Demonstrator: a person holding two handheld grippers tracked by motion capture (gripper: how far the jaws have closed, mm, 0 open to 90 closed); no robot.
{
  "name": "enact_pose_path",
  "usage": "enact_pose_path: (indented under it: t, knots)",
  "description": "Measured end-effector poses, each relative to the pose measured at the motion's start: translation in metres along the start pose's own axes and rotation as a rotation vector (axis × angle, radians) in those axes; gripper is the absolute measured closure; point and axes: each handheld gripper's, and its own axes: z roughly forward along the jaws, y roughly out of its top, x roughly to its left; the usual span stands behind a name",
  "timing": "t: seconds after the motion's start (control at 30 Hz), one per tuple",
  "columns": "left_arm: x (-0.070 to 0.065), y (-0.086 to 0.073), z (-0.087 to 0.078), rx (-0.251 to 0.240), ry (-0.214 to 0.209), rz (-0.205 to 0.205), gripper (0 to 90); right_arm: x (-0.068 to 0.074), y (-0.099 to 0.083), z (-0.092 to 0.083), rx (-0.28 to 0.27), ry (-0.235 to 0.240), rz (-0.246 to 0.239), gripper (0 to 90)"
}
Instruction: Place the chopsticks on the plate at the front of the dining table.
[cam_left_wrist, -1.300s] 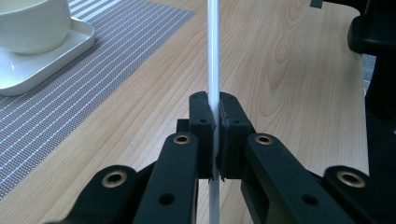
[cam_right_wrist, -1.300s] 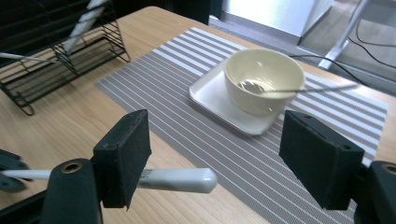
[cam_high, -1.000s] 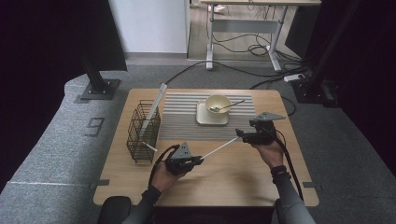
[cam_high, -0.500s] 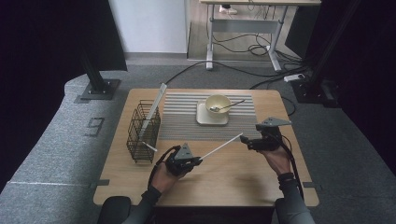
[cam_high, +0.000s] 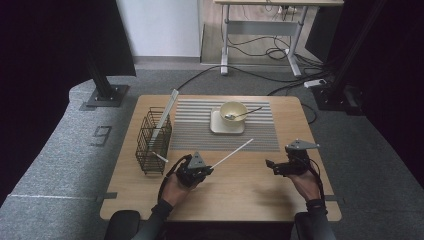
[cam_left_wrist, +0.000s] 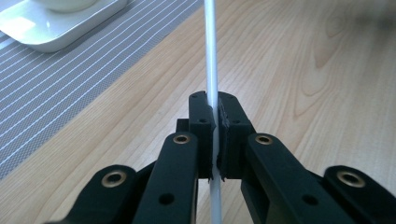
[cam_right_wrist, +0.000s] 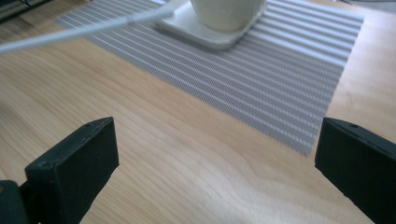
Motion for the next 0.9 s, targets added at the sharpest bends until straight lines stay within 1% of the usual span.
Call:
enact_pose_path:
  t: [0.1,0.13,0.17,0.2,0.27,0.3,0.37,0.4,0.43,0.47,0.5,0.53,0.57,0.67,0.7,0.83,0.9]
  knots:
    - [0.002,-0.001,0.001,0.008,0.015,-0.014,85.2,-0.005,-0.012,0.001,0.005,-0.012,0.01,0.0]
    - [0.002,-0.001,0.001,0.008,0.015,-0.014,85.2,-0.005,-0.012,0.001,0.005,-0.012,0.01,0.0]
    - [0.003,-0.002,0.002,0.012,0.023,-0.02,85.2,-0.007,-0.015,0.002,0.009,-0.018,0.01,0.0]
    - [0.004,-0.002,0.003,0.016,0.03,-0.029,85.2,-0.01,-0.023,0.004,0.018,-0.028,0.016,0.0]
    - [0.005,-0.003,0.003,0.019,0.036,-0.034,85.2,-0.012,-0.028,0.006,0.026,-0.038,0.012,0.0]
    - [0.006,-0.003,0.004,0.026,0.049,-0.041,85.2,-0.013,-0.031,0.007,0.036,-0.046,0.007,0.0]
    - [0.008,-0.004,0.005,0.028,0.058,-0.053,85.2,-0.014,-0.036,0.009,0.045,-0.053,0.004,0.0]
    - [0.008,-0.004,0.005,0.028,0.058,-0.053,85.2,-0.014,-0.036,0.009,0.045,-0.053,0.004,0.0]
    - [0.009,-0.005,0.006,0.034,0.07,-0.064,85.2,-0.016,-0.041,0.013,0.061,-0.052,0.011,0.0]
    - [0.009,-0.005,0.006,0.034,0.07,-0.064,85.2,-0.016,-0.041,0.013,0.061,-0.052,0.011,0.0]
    - [0.011,-0.006,0.006,0.036,0.077,-0.078,85.2,-0.017,-0.045,0.017,0.079,-0.056,0.008,0.0]
    - [0.011,-0.006,0.006,0.036,0.077,-0.078,85.2,-0.017,-0.047,0.018,0.086,-0.058,0.006,0.0]
    - [0.013,-0.007,0.007,0.042,0.089,-0.088,85.2,-0.018,-0.049,0.02,0.096,-0.06,0.004,0.0]
    - [0.014,-0.007,0.007,0.045,0.098,-0.097,85.2,-0.019,-0.055,0.026,0.124,-0.061,0.0,0.0]
    - [0.016,-0.008,0.008,0.05,0.108,-0.104,85.2,-0.02,-0.057,0.028,0.133,-0.063,0.001,0.0]
    - [0.017,-0.009,0.013,0.065,0.124,-0.114,85.2,-0.02,-0.062,0.034,0.172,-0.066,-0.005,0.0]
    - [0.018,-0.009,0.015,0.069,0.132,-0.122,85.2,-0.02,-0.065,0.037,0.172,-0.053,0.001,0.0]
